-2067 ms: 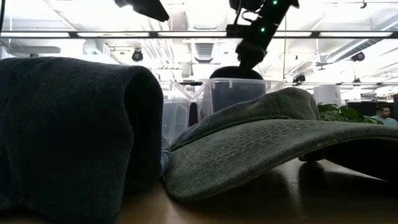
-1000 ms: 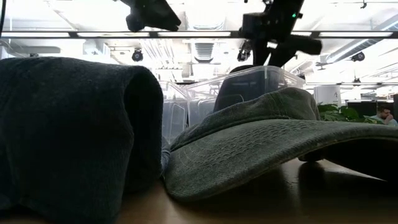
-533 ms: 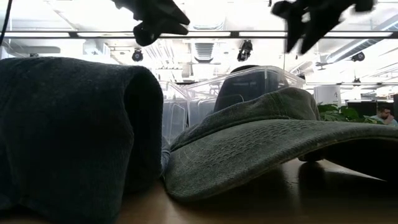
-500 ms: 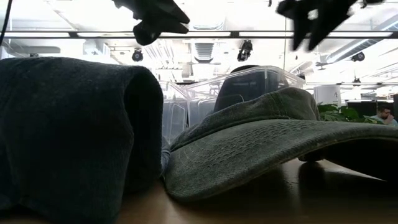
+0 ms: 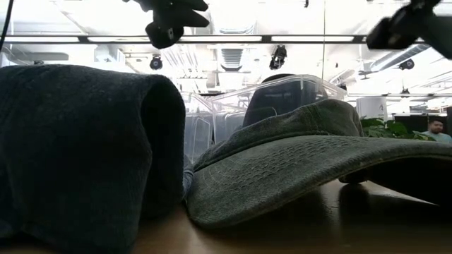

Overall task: Pick & Place hat
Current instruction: Put the right blue cap into the right transparent bin

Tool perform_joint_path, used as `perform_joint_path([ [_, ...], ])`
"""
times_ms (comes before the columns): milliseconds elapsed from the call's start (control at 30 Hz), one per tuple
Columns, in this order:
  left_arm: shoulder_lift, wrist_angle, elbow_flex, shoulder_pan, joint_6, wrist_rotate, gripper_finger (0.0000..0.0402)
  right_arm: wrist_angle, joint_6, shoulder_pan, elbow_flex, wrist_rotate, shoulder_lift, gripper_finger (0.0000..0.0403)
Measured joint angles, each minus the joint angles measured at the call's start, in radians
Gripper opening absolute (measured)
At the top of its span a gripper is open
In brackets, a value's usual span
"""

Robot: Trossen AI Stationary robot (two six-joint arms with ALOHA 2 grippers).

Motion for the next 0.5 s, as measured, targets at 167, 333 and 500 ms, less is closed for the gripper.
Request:
perform_joint_path([
  [167, 0.0, 0.0, -0.001, -0.041, -0.019, -0.024, 0.0106, 0.086, -0.148, -0.032, -0.062, -0.094, 0.066, 0.0173],
  [333, 0.0, 0.0, -0.001, -0.086, -0.064, -0.094, 0.0106, 0.117, -0.3, -0.064, -0.125, -0.106, 0.107, 0.0166],
  [500, 0.001, -0.001, -0.002, -0.131, -0.08, -0.165, 0.0106, 0.173, -0.397, -0.082, -0.182, -0.105, 0.114, 0.0165],
])
